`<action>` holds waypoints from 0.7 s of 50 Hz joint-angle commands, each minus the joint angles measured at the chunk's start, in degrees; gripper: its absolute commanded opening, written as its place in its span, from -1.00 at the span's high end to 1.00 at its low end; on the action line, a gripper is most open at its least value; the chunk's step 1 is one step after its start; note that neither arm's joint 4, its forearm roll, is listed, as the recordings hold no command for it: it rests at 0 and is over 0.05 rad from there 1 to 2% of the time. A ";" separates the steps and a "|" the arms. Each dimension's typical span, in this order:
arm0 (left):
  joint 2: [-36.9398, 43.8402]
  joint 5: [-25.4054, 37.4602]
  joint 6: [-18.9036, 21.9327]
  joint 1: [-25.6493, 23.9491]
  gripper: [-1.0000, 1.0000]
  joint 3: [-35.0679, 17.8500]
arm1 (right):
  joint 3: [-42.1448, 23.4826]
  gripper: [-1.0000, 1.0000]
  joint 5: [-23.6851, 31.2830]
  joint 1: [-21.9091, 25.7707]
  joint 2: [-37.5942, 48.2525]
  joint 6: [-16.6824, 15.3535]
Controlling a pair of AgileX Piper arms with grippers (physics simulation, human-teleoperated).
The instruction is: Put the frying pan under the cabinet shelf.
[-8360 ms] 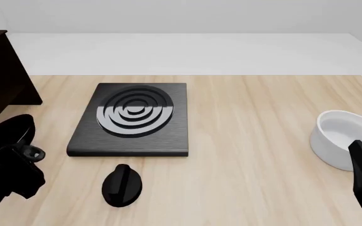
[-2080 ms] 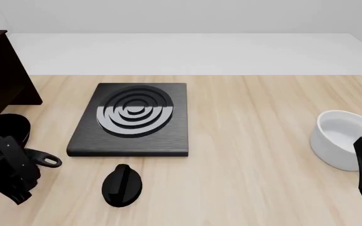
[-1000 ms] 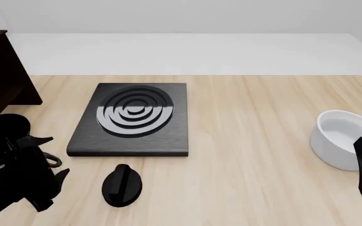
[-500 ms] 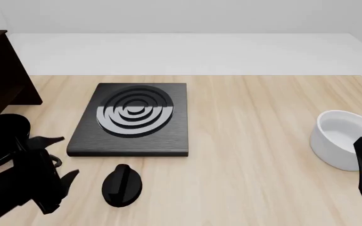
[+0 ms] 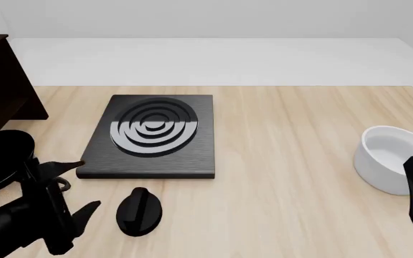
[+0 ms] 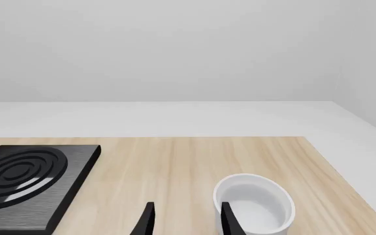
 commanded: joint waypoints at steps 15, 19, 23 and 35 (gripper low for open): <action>-7.27 0.40 -0.42 -4.86 -1.00 3.80 | 0.00 -1.00 0.01 -0.01 0.00 0.01; -8.35 0.87 -0.49 -5.36 -1.00 4.31 | 0.00 -1.00 -0.01 0.01 0.00 0.01; -10.41 0.28 0.63 -4.93 -1.00 4.71 | 0.00 -1.00 0.00 0.01 0.00 0.00; -16.16 3.47 1.77 -6.06 -1.00 4.98 | 0.00 -1.00 0.00 0.00 0.00 0.00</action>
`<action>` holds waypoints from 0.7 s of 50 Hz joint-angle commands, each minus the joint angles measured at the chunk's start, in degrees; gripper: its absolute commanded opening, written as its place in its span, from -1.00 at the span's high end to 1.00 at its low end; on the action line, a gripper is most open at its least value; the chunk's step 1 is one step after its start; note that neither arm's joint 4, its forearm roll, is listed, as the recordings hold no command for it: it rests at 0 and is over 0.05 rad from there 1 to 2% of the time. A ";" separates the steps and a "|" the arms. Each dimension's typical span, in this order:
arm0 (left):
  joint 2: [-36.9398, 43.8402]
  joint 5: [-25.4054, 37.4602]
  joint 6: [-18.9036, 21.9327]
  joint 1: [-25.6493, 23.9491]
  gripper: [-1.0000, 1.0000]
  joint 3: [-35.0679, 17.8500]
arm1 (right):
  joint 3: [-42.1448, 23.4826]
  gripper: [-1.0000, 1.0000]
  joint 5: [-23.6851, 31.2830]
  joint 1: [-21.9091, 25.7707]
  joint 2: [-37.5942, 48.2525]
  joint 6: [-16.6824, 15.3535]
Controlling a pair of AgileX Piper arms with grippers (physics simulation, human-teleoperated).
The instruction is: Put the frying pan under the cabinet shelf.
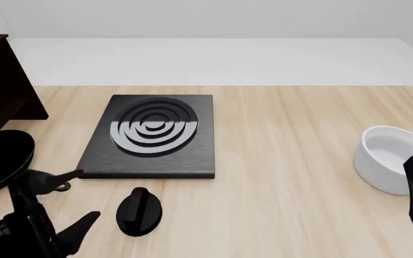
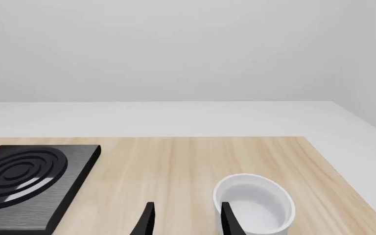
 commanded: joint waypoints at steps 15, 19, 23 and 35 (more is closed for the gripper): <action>-8.09 3.95 1.09 -2.14 -1.00 0.54 | 0.00 -1.00 -0.01 0.00 0.00 0.00; -9.13 4.02 1.67 -2.37 -1.00 0.54 | 0.00 -1.00 0.01 0.00 0.00 0.00; -9.89 4.41 1.84 -2.58 -1.00 0.54 | 0.00 -1.00 0.00 0.00 0.00 0.00; -11.43 5.15 2.68 -2.44 -1.00 0.54 | 0.00 -1.00 0.01 -0.01 0.00 0.01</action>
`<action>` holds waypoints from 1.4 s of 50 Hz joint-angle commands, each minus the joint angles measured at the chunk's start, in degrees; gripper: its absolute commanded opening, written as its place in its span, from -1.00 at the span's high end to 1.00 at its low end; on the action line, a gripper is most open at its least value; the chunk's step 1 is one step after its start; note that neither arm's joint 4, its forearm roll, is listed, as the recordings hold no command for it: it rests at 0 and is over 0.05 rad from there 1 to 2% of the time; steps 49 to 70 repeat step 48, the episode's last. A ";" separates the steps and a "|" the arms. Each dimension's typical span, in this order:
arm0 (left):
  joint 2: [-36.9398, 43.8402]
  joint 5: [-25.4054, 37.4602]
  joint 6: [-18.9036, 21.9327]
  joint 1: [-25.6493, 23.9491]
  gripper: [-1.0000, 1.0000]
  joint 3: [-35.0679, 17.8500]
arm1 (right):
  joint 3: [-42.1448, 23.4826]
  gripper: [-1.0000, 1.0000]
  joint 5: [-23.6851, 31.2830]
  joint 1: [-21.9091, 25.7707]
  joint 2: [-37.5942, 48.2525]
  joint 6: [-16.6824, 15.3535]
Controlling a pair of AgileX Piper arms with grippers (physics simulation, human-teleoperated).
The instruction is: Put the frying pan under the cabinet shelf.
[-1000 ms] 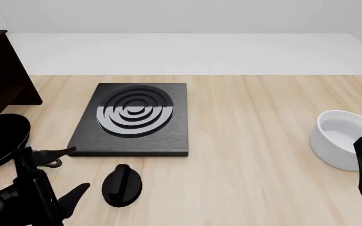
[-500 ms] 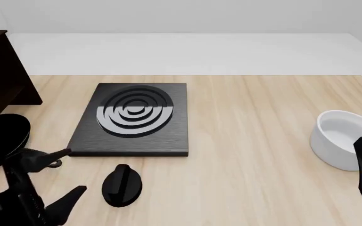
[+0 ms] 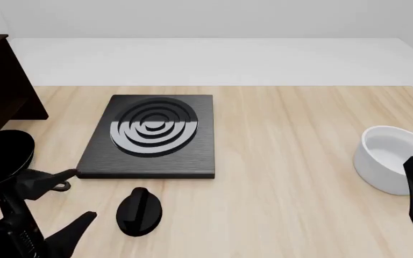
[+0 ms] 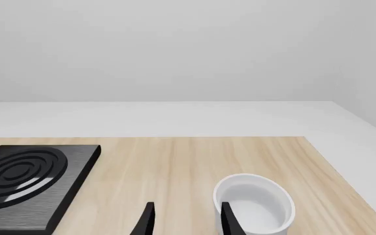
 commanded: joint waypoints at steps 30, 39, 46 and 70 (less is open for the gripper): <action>-8.56 3.46 -6.52 4.84 -1.00 -5.13 | 0.00 -1.00 0.00 0.00 0.00 0.00; -11.87 5.11 -2.26 6.81 -1.00 -5.48 | 0.00 -1.00 -0.01 0.00 0.00 0.00; -11.71 5.55 -2.20 6.34 -1.00 -5.45 | 0.00 -1.00 -0.01 0.00 0.00 -0.01; -11.94 6.42 -2.14 6.00 -1.00 -5.62 | 0.00 -1.00 0.00 0.00 0.00 0.00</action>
